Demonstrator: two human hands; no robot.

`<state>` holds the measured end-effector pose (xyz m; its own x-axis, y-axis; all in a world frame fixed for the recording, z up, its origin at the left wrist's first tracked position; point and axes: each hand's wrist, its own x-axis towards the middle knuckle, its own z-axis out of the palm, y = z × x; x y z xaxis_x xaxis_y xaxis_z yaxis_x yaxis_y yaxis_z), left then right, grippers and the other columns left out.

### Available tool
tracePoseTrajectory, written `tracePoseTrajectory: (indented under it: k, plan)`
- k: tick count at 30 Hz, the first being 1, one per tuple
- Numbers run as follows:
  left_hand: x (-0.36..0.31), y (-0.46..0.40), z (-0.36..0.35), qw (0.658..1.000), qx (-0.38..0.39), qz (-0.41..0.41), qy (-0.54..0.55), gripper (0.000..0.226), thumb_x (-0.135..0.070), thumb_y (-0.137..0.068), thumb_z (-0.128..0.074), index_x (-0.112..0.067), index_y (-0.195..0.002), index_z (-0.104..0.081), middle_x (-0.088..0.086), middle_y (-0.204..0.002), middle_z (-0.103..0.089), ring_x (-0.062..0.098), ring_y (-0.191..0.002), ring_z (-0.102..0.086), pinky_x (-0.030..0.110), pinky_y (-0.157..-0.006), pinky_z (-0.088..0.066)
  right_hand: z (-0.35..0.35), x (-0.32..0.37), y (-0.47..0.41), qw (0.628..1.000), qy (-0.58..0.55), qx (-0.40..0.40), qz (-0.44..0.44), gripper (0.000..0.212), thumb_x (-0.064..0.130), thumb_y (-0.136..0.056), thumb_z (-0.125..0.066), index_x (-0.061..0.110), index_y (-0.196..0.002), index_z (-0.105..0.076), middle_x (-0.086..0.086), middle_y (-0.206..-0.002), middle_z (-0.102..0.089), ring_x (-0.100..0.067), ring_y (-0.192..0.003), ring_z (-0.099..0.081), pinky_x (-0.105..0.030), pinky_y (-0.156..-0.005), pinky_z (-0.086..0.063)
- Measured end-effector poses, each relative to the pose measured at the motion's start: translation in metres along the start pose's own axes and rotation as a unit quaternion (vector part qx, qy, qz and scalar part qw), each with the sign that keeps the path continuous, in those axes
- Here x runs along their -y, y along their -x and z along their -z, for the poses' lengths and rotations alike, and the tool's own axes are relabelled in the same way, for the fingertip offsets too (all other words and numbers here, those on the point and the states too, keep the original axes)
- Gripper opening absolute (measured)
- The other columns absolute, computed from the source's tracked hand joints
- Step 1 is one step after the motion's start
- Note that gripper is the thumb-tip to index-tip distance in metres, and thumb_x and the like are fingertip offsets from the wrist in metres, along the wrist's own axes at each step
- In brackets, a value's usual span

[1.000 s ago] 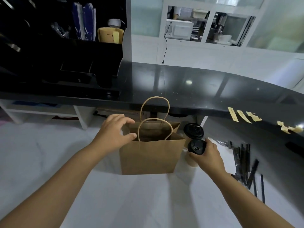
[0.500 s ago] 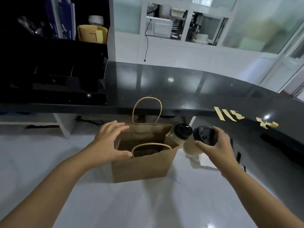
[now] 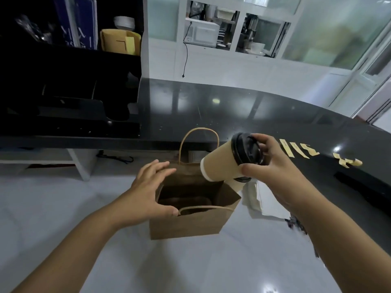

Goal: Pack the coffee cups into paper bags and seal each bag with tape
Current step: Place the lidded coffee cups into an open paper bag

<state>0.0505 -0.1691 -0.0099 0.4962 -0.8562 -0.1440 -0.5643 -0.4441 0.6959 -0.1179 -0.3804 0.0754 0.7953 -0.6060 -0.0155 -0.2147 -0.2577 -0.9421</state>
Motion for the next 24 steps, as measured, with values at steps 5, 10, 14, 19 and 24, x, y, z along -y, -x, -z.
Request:
tracePoseTrajectory:
  k: [5,10,14,19,24]
  plan:
    - [-0.002,0.001,0.002,1.000,0.020,-0.003,-0.017,0.113,-0.070,-0.052,-0.064,-0.044,-0.145,-0.004,-0.035,-0.143,0.014,-0.005,-0.136,0.020,0.044,-0.117,-0.015,-0.020,0.013,-0.006,0.986,0.107,0.126,-0.034,0.069,0.010,-0.070,-0.078,0.033,-0.125,-0.043,0.010,-0.112,-0.052,-0.011,-0.097,-0.058,-0.017,-0.064,-0.052]
    - [0.000,0.001,0.002,1.000,0.021,-0.009,-0.021,0.112,-0.052,-0.068,-0.075,-0.045,-0.144,0.007,-0.042,-0.135,0.017,-0.010,-0.127,0.020,0.039,-0.115,-0.016,-0.046,0.003,-0.018,0.933,0.306,0.190,-0.010,0.082,0.038,-0.061,-0.083,0.038,-0.129,-0.037,0.010,-0.122,-0.051,-0.013,-0.108,-0.055,-0.030,-0.087,-0.055]
    - [0.006,0.002,-0.001,1.000,0.019,-0.012,-0.015,0.118,-0.061,-0.060,-0.073,-0.049,-0.142,0.012,-0.040,-0.138,0.021,-0.010,-0.127,0.018,0.036,-0.113,-0.016,-0.069,-0.007,-0.028,0.893,0.395,0.214,0.009,0.084,0.045,-0.064,-0.082,0.032,-0.133,-0.036,0.008,-0.123,-0.054,-0.014,-0.107,-0.054,-0.034,-0.090,-0.053]
    - [0.007,0.003,-0.002,1.000,0.017,-0.014,-0.008,0.122,-0.067,-0.051,-0.068,-0.052,-0.139,0.016,-0.036,-0.140,0.023,-0.008,-0.130,0.018,0.033,-0.113,-0.017,-0.094,-0.024,-0.039,0.862,0.459,0.214,0.030,0.082,0.049,-0.067,-0.079,0.023,-0.133,-0.038,0.004,-0.121,-0.055,-0.013,-0.099,-0.052,-0.027,-0.084,-0.052]
    - [0.009,0.003,-0.002,1.000,0.011,-0.014,0.003,0.121,-0.057,-0.058,-0.074,-0.052,-0.139,0.016,-0.034,-0.142,0.025,-0.009,-0.129,0.019,0.029,-0.110,-0.016,-0.110,-0.038,-0.048,0.850,0.481,0.213,0.038,0.076,0.049,-0.068,-0.079,0.020,-0.128,-0.043,0.003,-0.118,-0.058,-0.015,-0.098,-0.056,-0.025,-0.079,-0.052]
